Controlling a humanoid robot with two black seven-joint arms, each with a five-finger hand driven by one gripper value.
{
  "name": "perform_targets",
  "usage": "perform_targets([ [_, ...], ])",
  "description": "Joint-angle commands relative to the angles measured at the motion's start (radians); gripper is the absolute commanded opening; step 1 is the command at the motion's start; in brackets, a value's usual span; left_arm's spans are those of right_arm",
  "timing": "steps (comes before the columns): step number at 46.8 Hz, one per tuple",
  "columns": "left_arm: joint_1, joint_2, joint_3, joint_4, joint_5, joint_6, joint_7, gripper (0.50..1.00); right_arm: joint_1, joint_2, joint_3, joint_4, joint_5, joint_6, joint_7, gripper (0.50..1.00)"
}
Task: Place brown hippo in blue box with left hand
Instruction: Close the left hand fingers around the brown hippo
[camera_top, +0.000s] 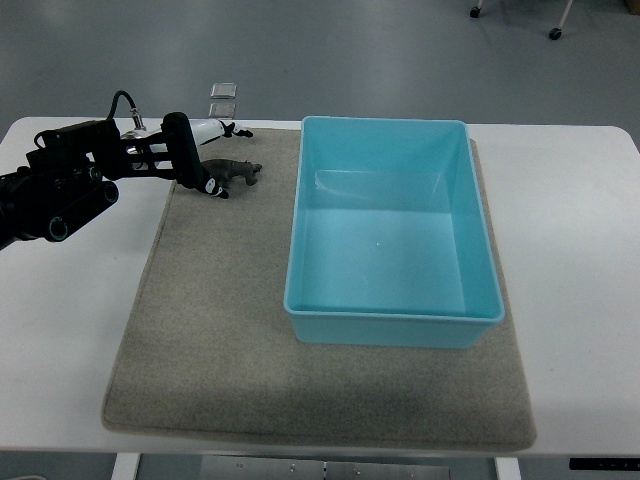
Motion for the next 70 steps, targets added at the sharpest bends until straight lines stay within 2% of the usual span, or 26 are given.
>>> perform_targets([
  [1,-0.001,0.001,0.000,0.000,0.021,0.000,0.000,0.868,0.000,0.000,0.000,0.000,0.000,0.000,0.000,0.936],
  [24,-0.006,0.003,0.000,0.018,0.105,0.000,0.000,0.866,0.000,0.000,0.000,0.000,0.000,0.000,0.000,0.936],
  [29,-0.006,0.000,-0.002,0.018,0.105,0.000,0.000,0.827,0.000,0.000,0.000,0.000,0.000,0.000,0.000,0.936],
  [34,-0.006,0.000,-0.002,0.018,0.104,0.000,-0.002,0.814,0.000,0.000,0.000,0.000,0.000,0.000,0.000,0.936],
  [47,-0.009,0.000,0.000,0.015,0.105,-0.002,-0.002,0.716,0.000,0.000,0.000,0.000,0.000,0.000,0.000,0.936],
  [63,-0.015,0.004,-0.002,0.009,0.105,-0.004,-0.009,0.698,0.000,0.000,-0.001,0.000,0.000,0.000,0.000,0.936],
  [70,-0.015,0.008,-0.002,0.009,0.105,-0.004,-0.009,0.649,0.000,0.000,-0.001,0.000,0.000,0.000,0.000,0.936],
])
